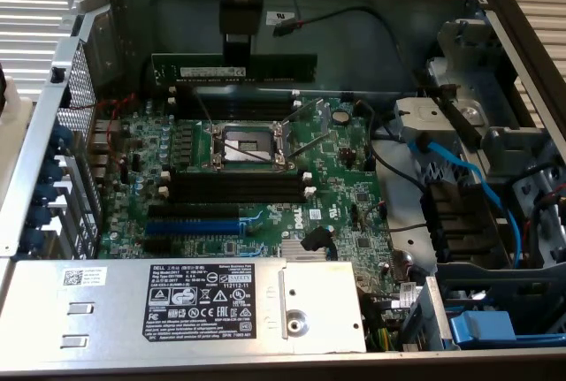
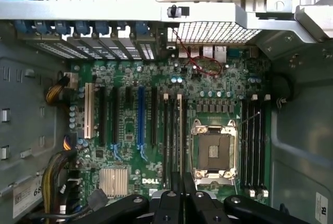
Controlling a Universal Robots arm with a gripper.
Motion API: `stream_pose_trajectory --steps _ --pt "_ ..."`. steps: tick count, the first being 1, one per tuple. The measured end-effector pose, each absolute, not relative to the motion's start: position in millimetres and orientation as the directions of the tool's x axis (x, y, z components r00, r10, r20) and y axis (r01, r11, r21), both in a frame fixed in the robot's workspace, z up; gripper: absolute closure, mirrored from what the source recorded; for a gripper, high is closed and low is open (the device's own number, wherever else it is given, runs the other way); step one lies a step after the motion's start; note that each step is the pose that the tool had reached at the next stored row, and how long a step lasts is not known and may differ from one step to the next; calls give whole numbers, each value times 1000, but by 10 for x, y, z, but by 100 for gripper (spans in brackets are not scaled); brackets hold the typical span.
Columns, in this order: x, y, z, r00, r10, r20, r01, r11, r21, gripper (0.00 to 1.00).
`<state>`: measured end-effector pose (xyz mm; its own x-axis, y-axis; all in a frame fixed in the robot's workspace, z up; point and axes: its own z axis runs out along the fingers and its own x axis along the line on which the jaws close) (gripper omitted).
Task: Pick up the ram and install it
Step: 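Pick up the ram and move it above insertion slot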
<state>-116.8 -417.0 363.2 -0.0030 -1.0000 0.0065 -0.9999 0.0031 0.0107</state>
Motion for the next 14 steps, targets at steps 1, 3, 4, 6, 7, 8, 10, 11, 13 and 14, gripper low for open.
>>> stream_pose_trajectory --steps 1,3,4,6,7,8,10,11,13,14 --pt "-1165 -4168 3622 -3 -1000 7 -1000 3 11 88" --pt "-1158 -4156 3593 -3 -1000 6 -1000 3 11 88" --pt "-1158 -4149 3579 -3 -1000 6 -1000 3 11 88" --pt "-1157 -4147 3546 -2 -1000 6 -1000 3 11 88" --pt "-1157 -4145 3528 -2 -1000 6 -1000 3 11 88" --pt "-1158 -4142 3511 -3 -1000 7 -1000 3 11 88" --pt "-1158 -4135 3475 -3 -1000 6 -1000 3 11 88" --pt "-1158 -4127 3463 -3 -1000 7 -1000 3 11 88" --pt "-1158 -4104 3443 -3 -1000 6 -1000 3 11 88" --pt "-1158 -4094 3437 -3 -1000 6 -1000 3 11 88"
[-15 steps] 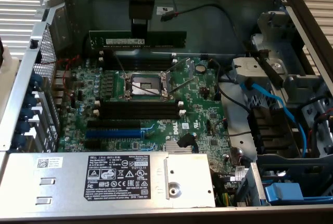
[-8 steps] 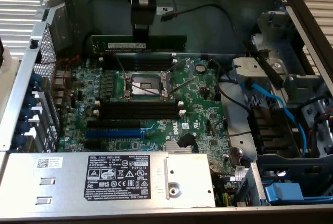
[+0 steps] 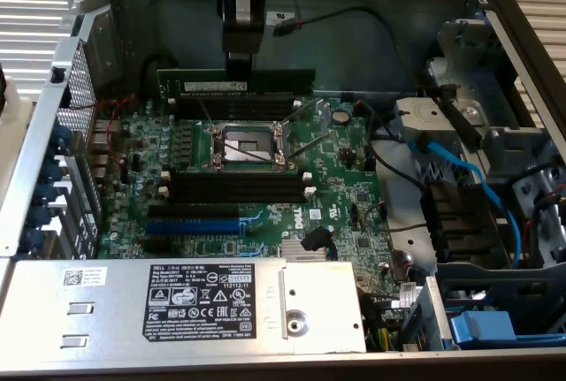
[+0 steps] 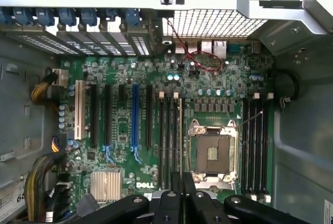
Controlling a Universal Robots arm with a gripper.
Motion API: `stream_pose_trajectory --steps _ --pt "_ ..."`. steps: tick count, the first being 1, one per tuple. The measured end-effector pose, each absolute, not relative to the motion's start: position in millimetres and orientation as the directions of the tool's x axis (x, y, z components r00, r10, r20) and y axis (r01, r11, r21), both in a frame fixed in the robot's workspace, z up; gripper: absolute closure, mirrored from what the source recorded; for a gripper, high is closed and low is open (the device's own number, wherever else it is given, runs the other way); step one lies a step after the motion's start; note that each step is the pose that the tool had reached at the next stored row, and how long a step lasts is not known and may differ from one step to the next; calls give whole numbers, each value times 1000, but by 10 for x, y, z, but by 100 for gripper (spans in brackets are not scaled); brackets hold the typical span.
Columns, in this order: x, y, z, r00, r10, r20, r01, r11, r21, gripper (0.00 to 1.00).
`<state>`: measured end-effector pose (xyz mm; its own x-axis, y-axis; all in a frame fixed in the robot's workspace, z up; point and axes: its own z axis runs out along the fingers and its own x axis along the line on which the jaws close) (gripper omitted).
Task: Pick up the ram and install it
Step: 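Pick up the ram and move it above insertion slot, then insert the ram into the slot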
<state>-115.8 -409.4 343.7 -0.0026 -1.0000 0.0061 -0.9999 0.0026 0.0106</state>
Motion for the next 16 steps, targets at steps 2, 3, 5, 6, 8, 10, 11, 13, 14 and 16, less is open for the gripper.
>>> stream_pose_trajectory --steps 2,3,5,6,8,10,11,13,14,16 --pt "-1158 -4077 3429 -3 -1000 6 -1000 3 11 88" --pt "-1158 -4065 3426 -3 -1000 6 -1000 3 11 88" --pt "-1158 -4060 3424 -3 -1000 6 -1000 3 11 88" --pt "-1158 -4060 3424 -3 -1000 6 -1000 3 11 88" --pt "-1158 -4060 3423 -3 -1000 6 -1000 3 11 88" --pt "-1158 -4061 3423 -3 -1000 6 -1000 3 11 88" --pt "-1158 -4061 3423 -3 -1000 6 -1000 3 11 88" --pt "-1157 -4068 3423 -3 -1000 5 -1000 3 11 88" --pt "-1158 -4068 3422 -3 -1000 4 -1000 3 11 88" --pt "-1158 -4070 3419 -3 -1000 4 -1000 3 11 88"
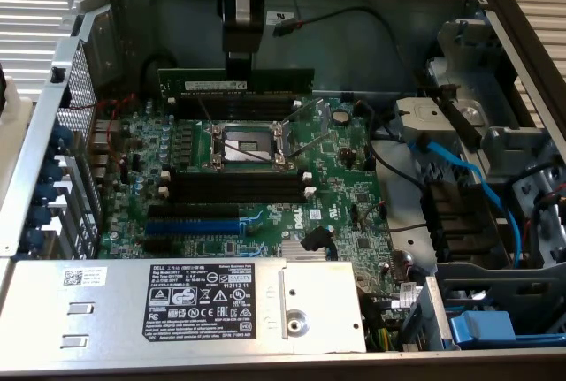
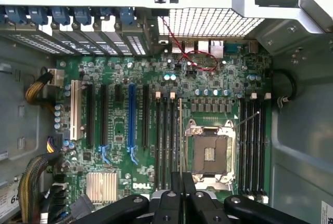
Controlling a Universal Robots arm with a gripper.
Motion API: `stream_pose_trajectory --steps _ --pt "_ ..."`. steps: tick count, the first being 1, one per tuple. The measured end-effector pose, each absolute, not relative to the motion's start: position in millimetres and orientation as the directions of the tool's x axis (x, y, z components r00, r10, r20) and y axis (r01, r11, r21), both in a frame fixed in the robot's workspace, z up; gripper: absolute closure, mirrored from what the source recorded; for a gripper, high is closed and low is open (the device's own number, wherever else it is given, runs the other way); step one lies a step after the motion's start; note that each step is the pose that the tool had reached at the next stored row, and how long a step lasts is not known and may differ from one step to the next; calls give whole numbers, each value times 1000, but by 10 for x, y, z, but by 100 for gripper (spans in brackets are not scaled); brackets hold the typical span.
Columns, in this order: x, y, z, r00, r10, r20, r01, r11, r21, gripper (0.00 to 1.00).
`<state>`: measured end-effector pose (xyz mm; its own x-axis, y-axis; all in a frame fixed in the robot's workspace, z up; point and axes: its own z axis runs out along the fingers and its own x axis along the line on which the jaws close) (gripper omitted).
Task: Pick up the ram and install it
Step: 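Insert the ram into the slot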
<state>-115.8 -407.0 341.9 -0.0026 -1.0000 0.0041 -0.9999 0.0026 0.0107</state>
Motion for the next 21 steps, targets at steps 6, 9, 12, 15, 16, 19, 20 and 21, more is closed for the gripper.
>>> stream_pose_trajectory --steps 6,9,12,15,16,19,20,21 --pt "-1158 -4070 3418 -3 -1000 3 -1000 3 11 88" --pt "-1158 -4072 3416 -3 -1000 0 -1000 3 10 88" --pt "-1158 -4078 3409 -3 -1000 -12 -1000 2 11 88" --pt "-1158 -4115 3386 -3 -1000 -21 -1000 2 14 88" --pt "-1158 -4120 3376 -3 -1000 -22 -1000 2 14 88" --pt "-1158 -4130 3329 -3 -1000 -30 -1000 2 14 88" --pt "-1157 -4134 3319 -3 -999 -33 -1000 2 14 88" --pt "-1158 -4139 3298 -3 -999 -37 -1000 2 14 88"
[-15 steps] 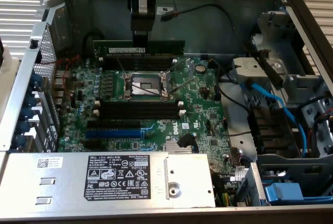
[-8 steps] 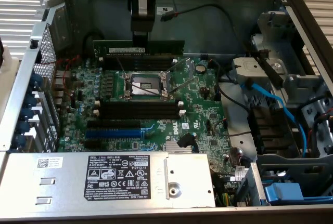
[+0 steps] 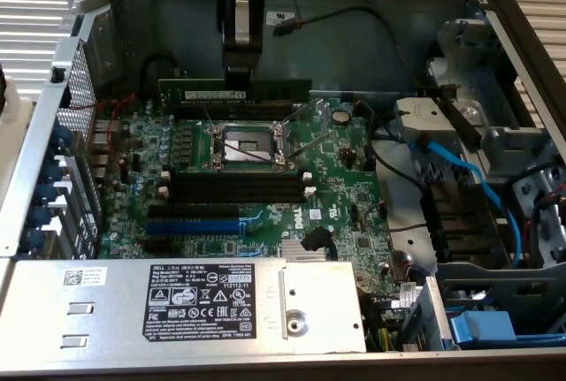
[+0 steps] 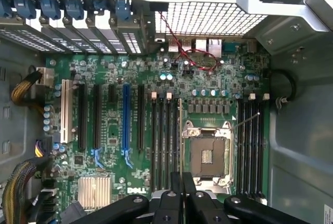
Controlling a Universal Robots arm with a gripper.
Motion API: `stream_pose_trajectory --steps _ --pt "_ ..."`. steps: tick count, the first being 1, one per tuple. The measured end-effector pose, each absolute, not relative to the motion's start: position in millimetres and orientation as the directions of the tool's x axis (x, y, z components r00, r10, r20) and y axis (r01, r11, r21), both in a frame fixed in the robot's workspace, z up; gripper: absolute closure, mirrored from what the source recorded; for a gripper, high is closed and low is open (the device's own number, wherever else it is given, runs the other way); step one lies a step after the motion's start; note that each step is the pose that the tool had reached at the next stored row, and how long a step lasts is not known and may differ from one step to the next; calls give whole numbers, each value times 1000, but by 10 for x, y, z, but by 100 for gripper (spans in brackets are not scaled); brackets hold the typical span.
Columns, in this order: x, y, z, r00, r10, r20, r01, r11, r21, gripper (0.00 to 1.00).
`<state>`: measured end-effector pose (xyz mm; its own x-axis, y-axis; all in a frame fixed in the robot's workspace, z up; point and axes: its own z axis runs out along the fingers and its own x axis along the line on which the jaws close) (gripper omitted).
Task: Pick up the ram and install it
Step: 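Insert the ram into the slot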
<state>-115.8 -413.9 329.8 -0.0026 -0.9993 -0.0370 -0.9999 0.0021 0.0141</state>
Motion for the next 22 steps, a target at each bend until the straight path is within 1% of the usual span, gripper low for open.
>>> stream_pose_trajectory --steps 3,16,22 --pt "-1158 -4160 3252 -3 -999 -48 -1000 2 14 88" --pt "-1164 -4174 3235 -3 -999 -54 -1000 2 16 88" --pt "-1178 -4221 3236 -3 -998 -61 -1000 2 16 88"
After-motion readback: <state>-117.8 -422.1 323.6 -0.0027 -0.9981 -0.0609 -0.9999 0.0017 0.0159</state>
